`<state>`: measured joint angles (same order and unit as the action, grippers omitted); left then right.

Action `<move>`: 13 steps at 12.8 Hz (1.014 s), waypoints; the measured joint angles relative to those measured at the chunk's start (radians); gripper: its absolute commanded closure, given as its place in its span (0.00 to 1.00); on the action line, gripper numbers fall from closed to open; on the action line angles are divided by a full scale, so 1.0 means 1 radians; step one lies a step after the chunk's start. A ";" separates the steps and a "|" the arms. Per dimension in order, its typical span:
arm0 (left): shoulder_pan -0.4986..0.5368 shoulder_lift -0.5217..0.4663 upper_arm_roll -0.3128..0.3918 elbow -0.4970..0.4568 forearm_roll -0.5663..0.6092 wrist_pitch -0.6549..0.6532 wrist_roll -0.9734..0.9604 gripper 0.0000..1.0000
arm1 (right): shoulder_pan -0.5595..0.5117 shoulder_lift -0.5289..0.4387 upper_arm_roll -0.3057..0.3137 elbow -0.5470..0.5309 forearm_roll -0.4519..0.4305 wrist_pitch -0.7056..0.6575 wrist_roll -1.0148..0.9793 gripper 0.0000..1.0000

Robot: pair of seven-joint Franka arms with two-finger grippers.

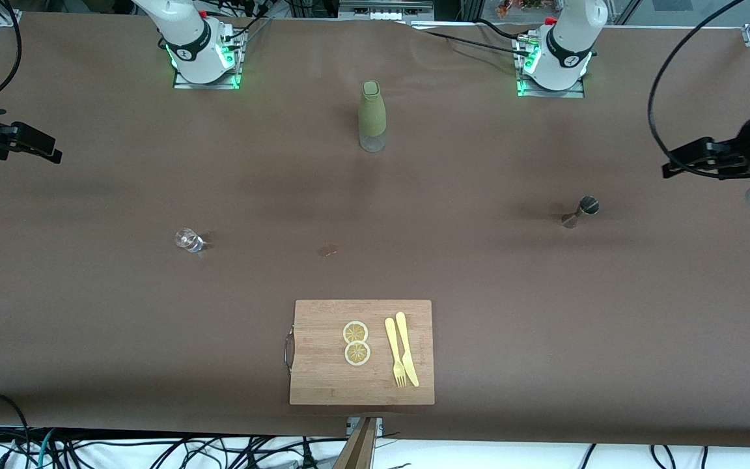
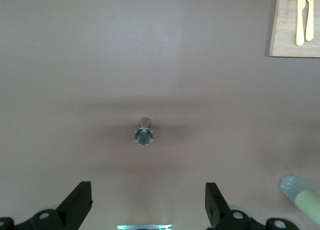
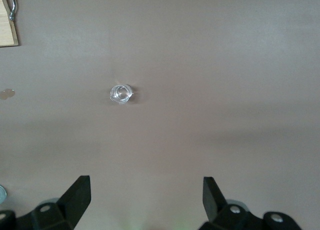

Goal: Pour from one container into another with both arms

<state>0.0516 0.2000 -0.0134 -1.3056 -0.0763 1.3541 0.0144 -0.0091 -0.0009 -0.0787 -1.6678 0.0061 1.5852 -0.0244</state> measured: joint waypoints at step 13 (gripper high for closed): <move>0.080 0.017 0.410 -0.108 -0.239 -0.001 0.956 0.00 | -0.002 0.016 -0.064 -0.092 -0.001 0.014 -0.237 0.00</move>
<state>0.1314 0.2167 0.3969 -1.4131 -0.3155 1.3529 0.9706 -0.0114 0.0148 -0.1423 -1.7600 0.0048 1.5992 -0.2612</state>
